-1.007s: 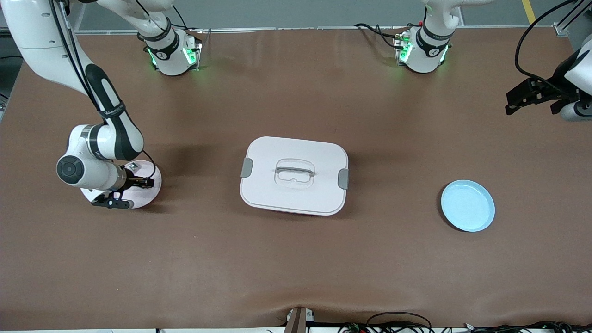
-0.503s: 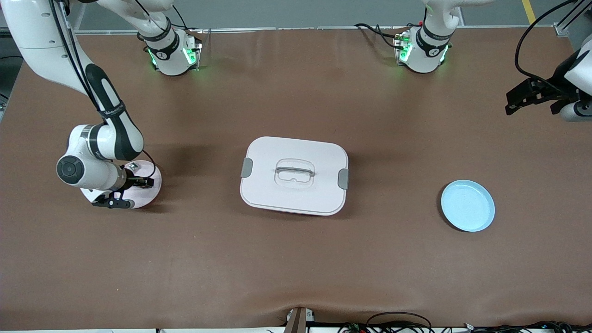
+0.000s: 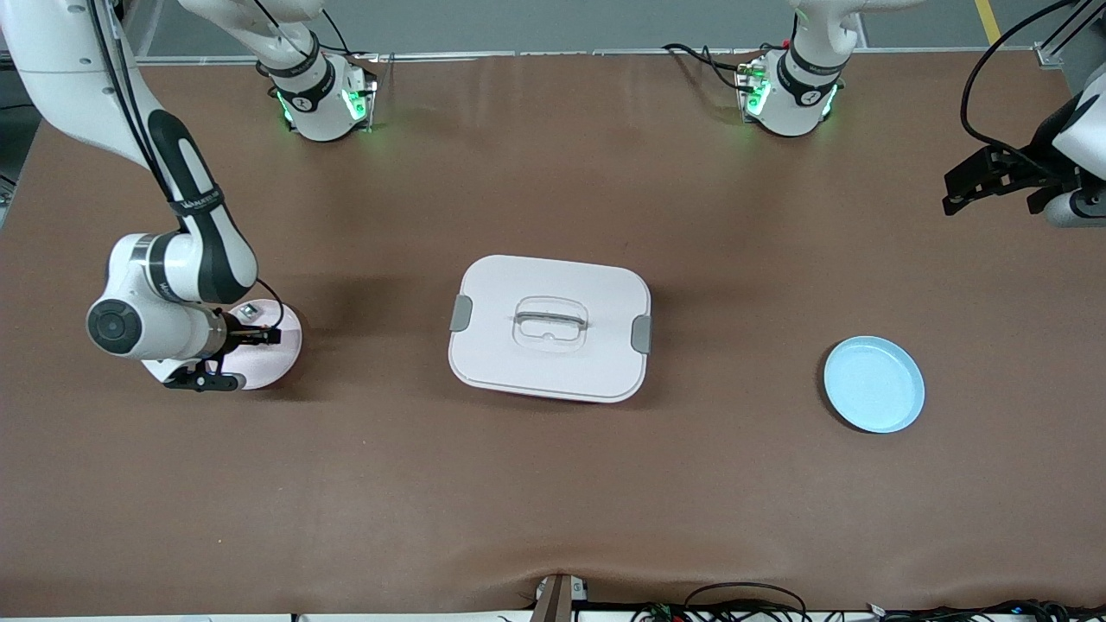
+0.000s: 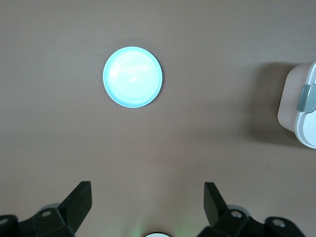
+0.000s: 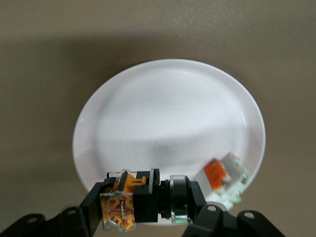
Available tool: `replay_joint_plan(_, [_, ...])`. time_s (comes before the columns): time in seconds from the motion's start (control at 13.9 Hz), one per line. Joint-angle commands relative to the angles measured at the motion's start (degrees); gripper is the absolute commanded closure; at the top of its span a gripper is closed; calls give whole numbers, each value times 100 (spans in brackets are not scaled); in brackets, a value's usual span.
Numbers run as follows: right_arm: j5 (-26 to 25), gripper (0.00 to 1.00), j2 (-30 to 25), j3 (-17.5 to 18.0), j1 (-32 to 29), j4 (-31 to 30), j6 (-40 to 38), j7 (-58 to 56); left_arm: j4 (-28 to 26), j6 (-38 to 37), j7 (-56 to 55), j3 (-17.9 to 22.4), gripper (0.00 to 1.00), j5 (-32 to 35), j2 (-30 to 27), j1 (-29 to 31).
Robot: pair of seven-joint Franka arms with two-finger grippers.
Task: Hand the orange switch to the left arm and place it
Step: 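Lift the switch with the right gripper while the left gripper approaches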
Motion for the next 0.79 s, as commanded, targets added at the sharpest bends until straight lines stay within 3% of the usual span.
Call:
replay_joint_plan(0.0, [-34,75,-369,25,221,290,-843,82,68,-8,-49,-95,0,-317,-32,0])
replay_joint_plan(0.43, [62,78,-537,43,862,1625,-2864,1090,-99,598,-145,-438,0,-599,12,-70])
replay_joint_plan(0.72, [518,80,-607,43,1486,2312,-3719,2189,-284,897,-198,-544,0,-1170,-58,-97])
